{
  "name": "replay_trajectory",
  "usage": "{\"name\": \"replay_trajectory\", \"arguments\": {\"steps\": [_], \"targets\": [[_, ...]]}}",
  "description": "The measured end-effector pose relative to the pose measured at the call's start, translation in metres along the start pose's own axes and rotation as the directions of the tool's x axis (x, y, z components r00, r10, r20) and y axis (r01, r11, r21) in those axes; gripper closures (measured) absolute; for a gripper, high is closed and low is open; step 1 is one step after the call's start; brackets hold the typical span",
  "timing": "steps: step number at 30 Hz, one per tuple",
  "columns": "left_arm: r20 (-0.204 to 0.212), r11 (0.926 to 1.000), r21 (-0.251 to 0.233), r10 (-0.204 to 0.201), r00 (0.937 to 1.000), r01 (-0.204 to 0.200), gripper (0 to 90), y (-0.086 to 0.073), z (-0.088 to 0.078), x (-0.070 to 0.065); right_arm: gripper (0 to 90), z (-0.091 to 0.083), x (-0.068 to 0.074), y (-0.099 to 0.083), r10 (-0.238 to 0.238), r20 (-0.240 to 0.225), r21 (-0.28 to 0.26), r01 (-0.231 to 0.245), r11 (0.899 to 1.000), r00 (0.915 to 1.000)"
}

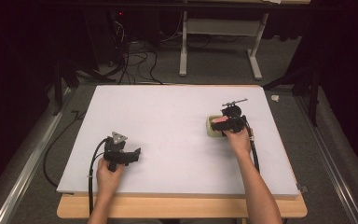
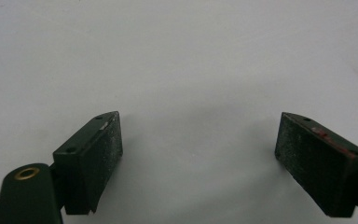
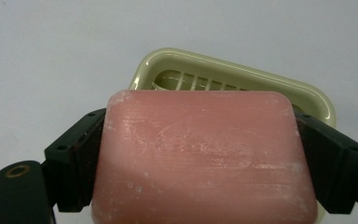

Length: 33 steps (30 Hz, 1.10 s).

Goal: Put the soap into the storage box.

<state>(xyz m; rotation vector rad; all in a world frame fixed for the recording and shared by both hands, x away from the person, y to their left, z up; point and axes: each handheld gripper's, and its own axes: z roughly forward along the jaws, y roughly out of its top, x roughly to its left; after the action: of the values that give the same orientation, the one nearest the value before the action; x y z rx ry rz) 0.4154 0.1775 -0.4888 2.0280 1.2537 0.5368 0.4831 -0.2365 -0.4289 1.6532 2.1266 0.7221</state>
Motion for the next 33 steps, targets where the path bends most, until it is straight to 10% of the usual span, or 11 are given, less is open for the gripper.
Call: {"name": "replay_trajectory", "arguments": {"steps": [33], "targets": [[-0.001,1.0000,0.000,0.000,1.0000,0.000,15.4,0.000,0.000,0.000,15.0,-0.007,-0.006,0.002,0.068,-0.027,-0.034,-0.069,0.997,0.9973]]}}
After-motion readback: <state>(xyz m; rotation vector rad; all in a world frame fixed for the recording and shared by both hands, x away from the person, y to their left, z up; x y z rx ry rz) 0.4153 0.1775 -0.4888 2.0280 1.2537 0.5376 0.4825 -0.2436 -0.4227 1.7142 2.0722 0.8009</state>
